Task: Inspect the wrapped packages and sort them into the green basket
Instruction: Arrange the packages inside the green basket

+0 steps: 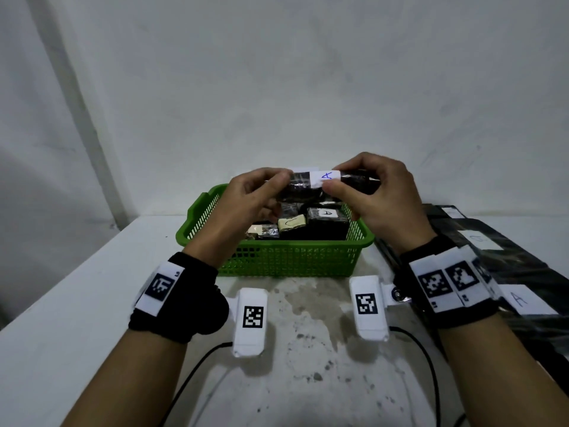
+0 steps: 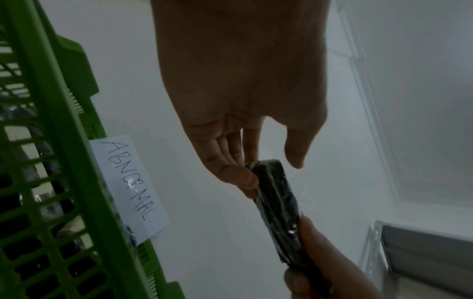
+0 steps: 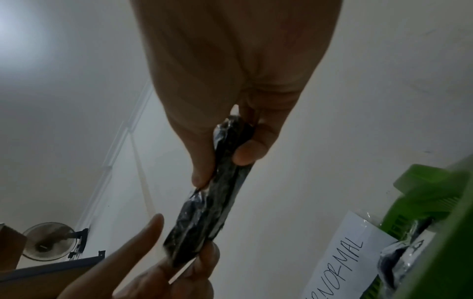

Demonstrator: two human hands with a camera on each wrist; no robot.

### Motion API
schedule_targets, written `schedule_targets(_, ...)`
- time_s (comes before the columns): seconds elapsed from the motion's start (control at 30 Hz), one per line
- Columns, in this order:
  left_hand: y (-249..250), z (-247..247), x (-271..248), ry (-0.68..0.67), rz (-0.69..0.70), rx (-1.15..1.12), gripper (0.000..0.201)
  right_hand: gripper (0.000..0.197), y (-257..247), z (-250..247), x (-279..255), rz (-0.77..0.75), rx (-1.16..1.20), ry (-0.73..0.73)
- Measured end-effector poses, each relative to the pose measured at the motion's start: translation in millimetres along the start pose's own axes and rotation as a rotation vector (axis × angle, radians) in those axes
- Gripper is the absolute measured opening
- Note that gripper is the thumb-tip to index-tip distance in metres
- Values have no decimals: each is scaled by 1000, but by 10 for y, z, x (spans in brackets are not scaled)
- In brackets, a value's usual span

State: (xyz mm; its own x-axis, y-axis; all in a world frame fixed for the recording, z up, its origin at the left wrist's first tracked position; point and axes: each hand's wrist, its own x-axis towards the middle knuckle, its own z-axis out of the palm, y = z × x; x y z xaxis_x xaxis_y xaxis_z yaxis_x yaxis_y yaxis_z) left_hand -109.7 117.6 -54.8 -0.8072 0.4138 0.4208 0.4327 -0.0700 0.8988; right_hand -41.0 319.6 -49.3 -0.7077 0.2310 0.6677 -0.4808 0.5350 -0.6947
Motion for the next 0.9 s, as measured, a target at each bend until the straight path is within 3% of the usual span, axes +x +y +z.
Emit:
schedule_targets(0.13,-13,23,-10,-37,24,37,32,21,3,-40,2,36,-33,-9)
schedule_targets(0.33,-46,-12,-24,37,30,151,28,29,72,-67,-19,107,-119,-245)
schedule_targets(0.57,-86,-27,-26,109,106,178,8,26,23,-10,11,82,-179,-232)
schedule_targets(0.67,-112,-113,-44,74,59,198,18,29,2,40,-6,69,-220,-276)
schedule_targets(0.8,-143,-309,-28,46,20,357,37,27,-135,134,211,104,-372,-520)
schedule_targets(0.9,-203,-495,41,128,-4,496,48,29,-199,240,581,37,-563,-632)
